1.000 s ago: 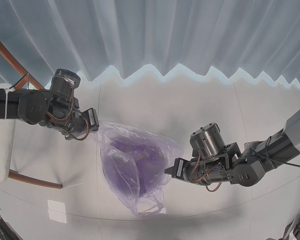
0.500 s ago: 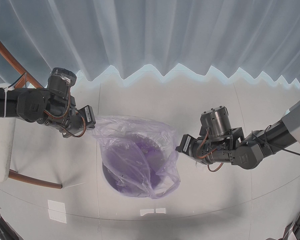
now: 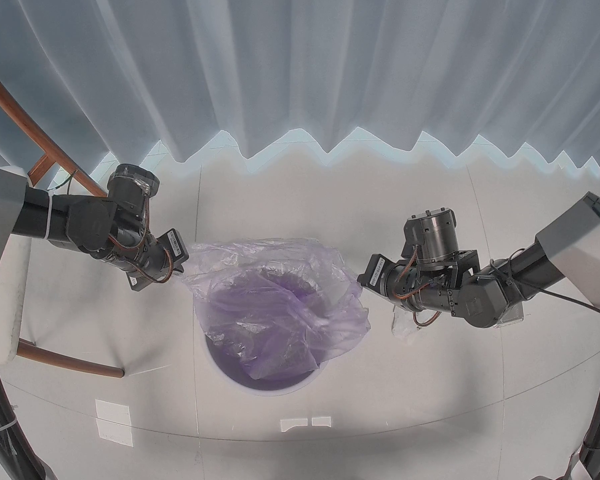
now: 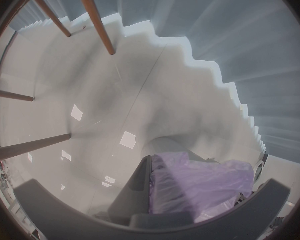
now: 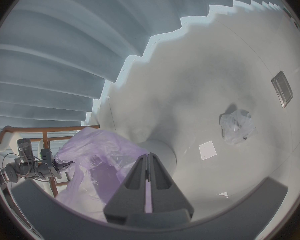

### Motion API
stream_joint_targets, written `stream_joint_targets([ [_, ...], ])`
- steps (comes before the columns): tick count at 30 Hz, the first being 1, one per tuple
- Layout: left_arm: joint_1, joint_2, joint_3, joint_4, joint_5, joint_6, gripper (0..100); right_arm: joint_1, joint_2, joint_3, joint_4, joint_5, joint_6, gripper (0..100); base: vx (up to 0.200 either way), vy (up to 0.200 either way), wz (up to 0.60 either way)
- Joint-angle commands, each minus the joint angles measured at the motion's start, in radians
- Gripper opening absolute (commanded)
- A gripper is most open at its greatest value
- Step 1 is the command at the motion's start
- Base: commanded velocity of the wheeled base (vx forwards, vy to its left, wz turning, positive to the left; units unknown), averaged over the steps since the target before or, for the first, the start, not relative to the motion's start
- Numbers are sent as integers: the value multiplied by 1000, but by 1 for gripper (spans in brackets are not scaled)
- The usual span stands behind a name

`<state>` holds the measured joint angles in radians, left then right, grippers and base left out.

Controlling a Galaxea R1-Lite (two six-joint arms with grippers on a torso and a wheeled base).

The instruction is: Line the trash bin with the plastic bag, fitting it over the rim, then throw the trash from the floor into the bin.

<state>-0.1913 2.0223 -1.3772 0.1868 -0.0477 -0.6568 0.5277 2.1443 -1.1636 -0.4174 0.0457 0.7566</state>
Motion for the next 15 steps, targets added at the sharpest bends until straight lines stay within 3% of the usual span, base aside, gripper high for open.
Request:
stream_joint_targets([
  [1,21,81,-3,-9,5,-12,0,-14,46,4,-23,2,-8,0,0,0,0],
  [8,44,105,-16,-24,12,-50,0,-17,19,4,-29,0,0,0,0,0,0],
  [11,26,38,-5,-15,-9,-89,0,-17,-76,9,-37,19,15,0,0,0,0],
  [12,26,24,3,-15,-14,-90,0,-15,-99,9,-37,22,21,100,0,0,0],
  [15,26,13,32,-24,-6,-81,0,-14,-153,16,-37,22,46,100,0,0,0],
])
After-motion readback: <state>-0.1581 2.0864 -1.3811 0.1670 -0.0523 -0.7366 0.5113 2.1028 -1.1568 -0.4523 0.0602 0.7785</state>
